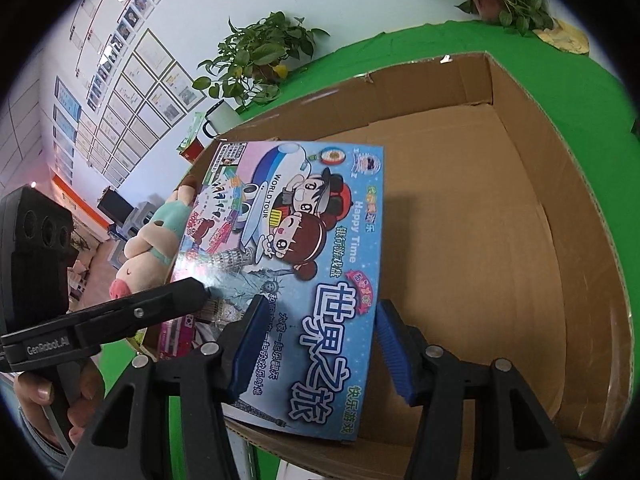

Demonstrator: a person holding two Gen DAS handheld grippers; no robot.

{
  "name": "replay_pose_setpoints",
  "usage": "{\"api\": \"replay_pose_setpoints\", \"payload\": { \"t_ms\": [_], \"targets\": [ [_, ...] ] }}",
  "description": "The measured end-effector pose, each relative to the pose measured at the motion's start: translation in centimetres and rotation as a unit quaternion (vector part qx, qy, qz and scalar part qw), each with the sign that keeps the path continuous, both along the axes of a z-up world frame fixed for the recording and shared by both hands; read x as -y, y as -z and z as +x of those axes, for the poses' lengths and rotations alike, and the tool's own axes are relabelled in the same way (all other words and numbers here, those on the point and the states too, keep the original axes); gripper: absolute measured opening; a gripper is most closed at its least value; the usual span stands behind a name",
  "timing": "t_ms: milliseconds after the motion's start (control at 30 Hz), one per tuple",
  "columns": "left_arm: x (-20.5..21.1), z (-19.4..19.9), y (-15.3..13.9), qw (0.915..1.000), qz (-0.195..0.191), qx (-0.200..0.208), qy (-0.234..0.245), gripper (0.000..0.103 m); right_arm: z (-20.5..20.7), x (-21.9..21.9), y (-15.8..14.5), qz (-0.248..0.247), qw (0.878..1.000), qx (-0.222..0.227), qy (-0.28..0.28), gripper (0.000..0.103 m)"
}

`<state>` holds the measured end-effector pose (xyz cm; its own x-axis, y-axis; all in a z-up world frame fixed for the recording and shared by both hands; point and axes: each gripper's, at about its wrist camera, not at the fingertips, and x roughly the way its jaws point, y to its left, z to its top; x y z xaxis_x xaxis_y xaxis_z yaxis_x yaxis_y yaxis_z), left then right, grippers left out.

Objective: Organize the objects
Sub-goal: 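Lower the game box flat into the box beside the insert and open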

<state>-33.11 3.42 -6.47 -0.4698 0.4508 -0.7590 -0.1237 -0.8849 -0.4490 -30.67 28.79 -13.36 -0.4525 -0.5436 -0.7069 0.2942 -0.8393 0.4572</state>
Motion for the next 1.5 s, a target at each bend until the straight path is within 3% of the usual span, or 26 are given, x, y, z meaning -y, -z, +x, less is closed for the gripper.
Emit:
{"api": "replay_pose_setpoints", "payload": {
  "t_ms": [33, 233, 367, 500, 633, 733, 833, 1033, 1100, 1167, 1233, 1367, 1500],
  "targets": [
    [0.0, 0.2, -0.2, 1.0, -0.003, 0.004, -0.001, 0.045, -0.2, 0.0, 0.3, -0.001, 1.0, 0.005, -0.005, 0.033],
    [0.5, 2.4, -1.9, 0.9994, -0.004, -0.034, 0.008, 0.045, -0.3, 0.4, 0.2, 0.016, 1.0, 0.011, -0.018, 0.033],
    [0.9, 3.4, -2.8, 0.9984, -0.024, -0.051, 0.002, 0.045, -0.5, -0.2, 0.6, 0.016, 1.0, 0.021, -0.006, 0.039],
    [1.7, 4.0, -2.0, 0.9984, -0.038, -0.041, 0.003, 0.045, -0.3, -0.3, 0.0, 0.016, 1.0, 0.021, 0.004, 0.042],
    [2.5, 4.5, -1.1, 0.9988, -0.037, -0.032, -0.005, 0.045, 1.0, 2.2, -1.9, 0.02, 0.999, -0.015, -0.04, 0.049],
    [3.0, 4.9, -0.3, 0.999, -0.033, -0.027, -0.01, 0.045, 1.1, 4.0, -1.7, 0.049, 0.997, -0.026, -0.062, 0.048],
    [3.0, 5.1, 0.5, 0.9994, -0.026, -0.018, -0.011, 0.045, 0.6, 4.7, -0.2, 0.059, 0.996, -0.003, -0.063, 0.034],
    [2.7, 5.4, 1.0, 0.9992, -0.03, -0.023, -0.011, 0.045, 0.3, 4.5, -0.8, 0.052, 0.997, -0.009, -0.059, 0.033],
    [2.6, 5.4, 1.0, 0.9992, -0.029, -0.023, -0.012, 0.045, -0.2, 3.2, -1.6, 0.051, 0.998, -0.016, -0.038, 0.039],
    [2.5, 5.5, 0.9, 0.9993, -0.028, -0.023, -0.013, 0.045, -0.8, 1.5, -2.1, 0.045, 0.999, -0.013, -0.018, 0.063],
    [2.5, 5.5, 0.8, 0.9994, -0.026, -0.022, -0.011, 0.045, -1.8, 0.3, -1.6, 0.055, 0.998, 0.007, -0.014, 0.07],
    [2.4, 5.6, 0.7, 0.9993, -0.029, -0.023, -0.012, 0.045, -2.6, -0.5, 0.3, 0.053, 0.997, 0.048, -0.017, 0.069],
    [2.4, 6.1, 0.3, 0.9988, -0.036, -0.032, -0.012, 0.045, -1.5, 0.9, 0.5, 0.057, 0.997, 0.039, -0.045, 0.061]
  ]
}}
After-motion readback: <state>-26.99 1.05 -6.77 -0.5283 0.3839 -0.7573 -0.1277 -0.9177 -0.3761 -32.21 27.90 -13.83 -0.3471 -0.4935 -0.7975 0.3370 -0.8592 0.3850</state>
